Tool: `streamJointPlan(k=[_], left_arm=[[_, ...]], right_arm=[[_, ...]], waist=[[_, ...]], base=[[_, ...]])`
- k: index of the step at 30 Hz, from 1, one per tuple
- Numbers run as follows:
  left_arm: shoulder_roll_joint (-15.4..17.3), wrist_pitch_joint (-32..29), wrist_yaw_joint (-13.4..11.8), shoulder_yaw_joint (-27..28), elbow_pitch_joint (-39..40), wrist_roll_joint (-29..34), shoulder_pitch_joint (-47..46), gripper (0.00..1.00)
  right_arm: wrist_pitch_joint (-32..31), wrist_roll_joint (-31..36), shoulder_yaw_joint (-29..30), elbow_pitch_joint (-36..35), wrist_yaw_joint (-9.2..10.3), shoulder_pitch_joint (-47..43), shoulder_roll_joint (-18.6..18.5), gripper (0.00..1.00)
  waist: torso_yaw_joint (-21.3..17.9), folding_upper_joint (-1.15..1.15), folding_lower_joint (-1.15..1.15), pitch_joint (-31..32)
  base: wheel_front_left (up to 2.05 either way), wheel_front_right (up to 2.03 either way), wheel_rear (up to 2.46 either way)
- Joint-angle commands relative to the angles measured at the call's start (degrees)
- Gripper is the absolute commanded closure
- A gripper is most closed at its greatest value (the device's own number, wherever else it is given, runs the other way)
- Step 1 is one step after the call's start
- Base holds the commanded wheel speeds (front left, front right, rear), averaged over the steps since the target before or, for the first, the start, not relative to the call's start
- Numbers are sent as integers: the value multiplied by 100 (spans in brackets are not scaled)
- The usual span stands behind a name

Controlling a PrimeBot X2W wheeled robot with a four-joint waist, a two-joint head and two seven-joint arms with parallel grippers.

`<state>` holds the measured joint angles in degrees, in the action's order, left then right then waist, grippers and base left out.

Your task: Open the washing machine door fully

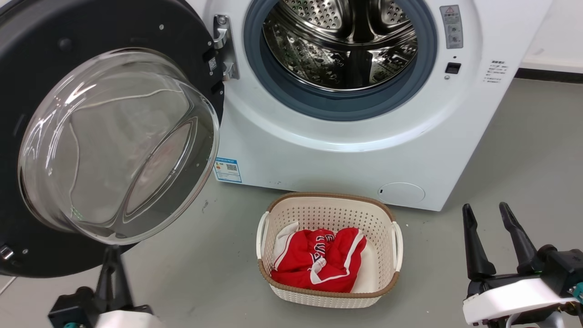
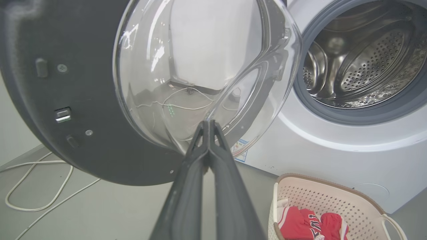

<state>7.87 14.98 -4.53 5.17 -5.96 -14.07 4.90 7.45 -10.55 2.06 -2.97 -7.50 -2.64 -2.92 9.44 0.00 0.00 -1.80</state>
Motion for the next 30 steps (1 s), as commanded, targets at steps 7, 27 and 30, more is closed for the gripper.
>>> streamJointPlan(k=[7,27,30], left_arm=[[-180,28,58,-309,420,322,-36,0],[-80,28,284,-612,325,615,-692,0],[-71,28,274,-596,289,606,-733,0]], right_arm=[[19,81,-3,-22,2,-24,8,0],[-6,349,67,-85,2,46,9,0],[3,342,50,-75,2,53,9,0]], waist=[[-161,0,0,61],[-866,0,0,-41],[-904,0,0,-59]], base=[[0,0,0],[0,0,0],[0,0,0]])
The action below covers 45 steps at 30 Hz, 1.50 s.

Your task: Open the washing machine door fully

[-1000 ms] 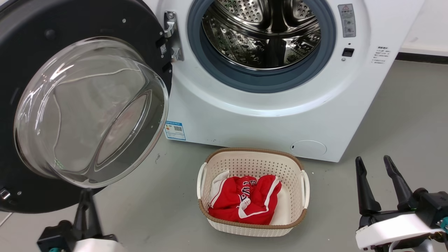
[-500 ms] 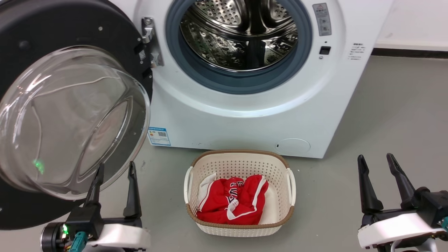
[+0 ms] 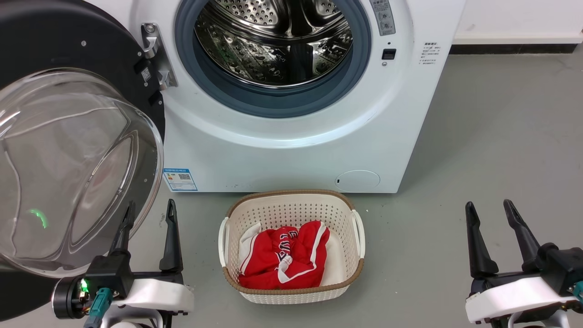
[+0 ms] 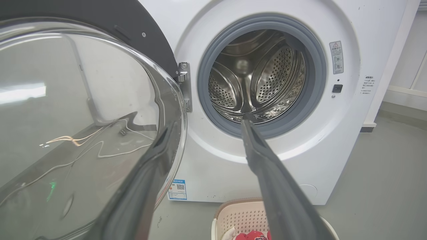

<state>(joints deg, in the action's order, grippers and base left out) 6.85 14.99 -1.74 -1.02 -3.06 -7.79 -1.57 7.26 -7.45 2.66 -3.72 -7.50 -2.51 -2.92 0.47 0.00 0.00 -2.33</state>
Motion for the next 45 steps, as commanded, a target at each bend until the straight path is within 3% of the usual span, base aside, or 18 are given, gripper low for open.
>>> streamJointPlan(k=[1,26,27,31,45], left_arm=[[31,27,-4,25,-9,-23,-91,0],[60,27,-5,1,-111,41,-146,0],[35,-1,3,-10,-101,21,-98,100],[-13,-34,4,-20,-265,-2,-40,100],[-84,-445,177,143,-433,-1577,-144,100]], right_arm=[[23,32,-11,-1,2,44,9,0],[35,-111,-48,33,2,78,9,0],[6,-103,-41,27,0,20,0,100],[-7,-121,-49,171,0,-51,2,100],[-169,-1791,-84,452,0,127,-88,100]], waist=[[-13,0,0,-11],[-11,0,0,-45],[-11,0,0,-44],[-12,0,0,-43],[-16,0,0,-14]], base=[[0,0,0],[0,0,0],[0,0,0],[0,0,0],[0,0,0]])
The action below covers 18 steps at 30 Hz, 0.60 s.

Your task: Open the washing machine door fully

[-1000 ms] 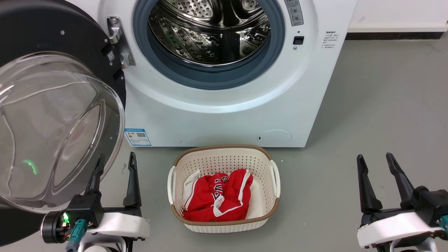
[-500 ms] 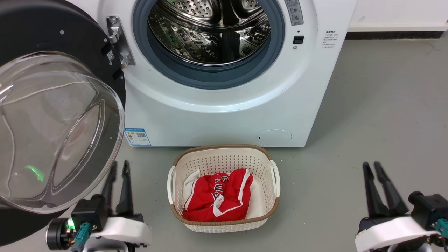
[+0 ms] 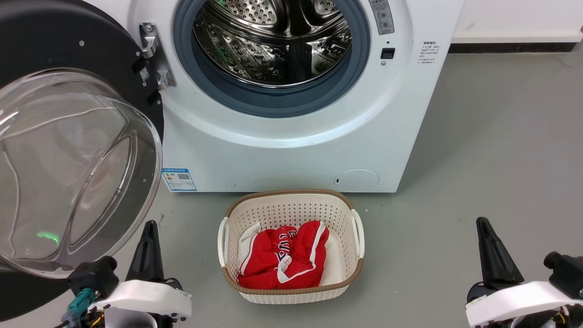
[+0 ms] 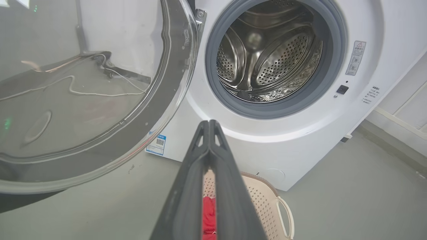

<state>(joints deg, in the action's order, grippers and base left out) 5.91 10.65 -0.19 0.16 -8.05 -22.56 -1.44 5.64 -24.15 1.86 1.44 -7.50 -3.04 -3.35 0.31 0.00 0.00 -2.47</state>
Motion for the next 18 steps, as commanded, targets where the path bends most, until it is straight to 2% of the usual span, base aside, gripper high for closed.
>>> streamJointPlan(k=[1,18], left_arm=[[6,-35,33,33,59,-204,-162,100],[-63,-418,208,167,-80,-1784,-239,100]], right_arm=[[-18,-228,-5,-46,0,191,-50,100],[-212,-1853,-1,251,0,375,-111,100]], waist=[[0,0,0,2],[-5,0,0,37]], base=[[0,0,0],[0,0,0]])
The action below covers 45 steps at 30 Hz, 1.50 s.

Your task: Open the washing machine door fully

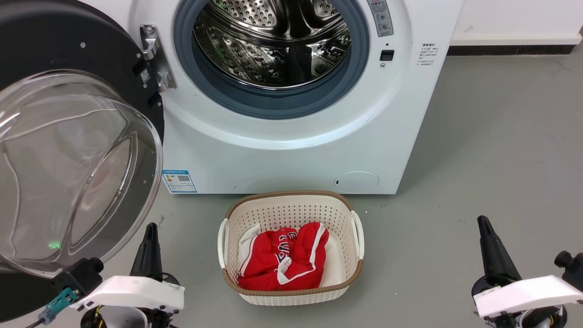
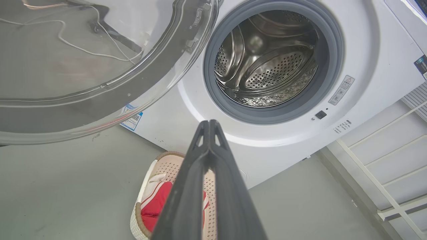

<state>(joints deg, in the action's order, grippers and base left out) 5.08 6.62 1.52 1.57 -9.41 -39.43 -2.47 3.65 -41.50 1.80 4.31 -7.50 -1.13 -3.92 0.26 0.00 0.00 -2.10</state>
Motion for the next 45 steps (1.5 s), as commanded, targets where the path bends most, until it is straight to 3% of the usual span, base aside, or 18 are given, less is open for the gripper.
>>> streamJointPlan(k=[1,45], left_arm=[[16,-38,47,33,48,-183,-141,100],[-121,-788,377,315,-247,-3151,-315,100]], right_arm=[[-25,-206,7,-20,0,196,-56,100],[-478,-3172,126,549,1,516,-82,100]], waist=[[0,0,0,2],[-12,0,0,93]], base=[[0,0,0],[0,0,0]])
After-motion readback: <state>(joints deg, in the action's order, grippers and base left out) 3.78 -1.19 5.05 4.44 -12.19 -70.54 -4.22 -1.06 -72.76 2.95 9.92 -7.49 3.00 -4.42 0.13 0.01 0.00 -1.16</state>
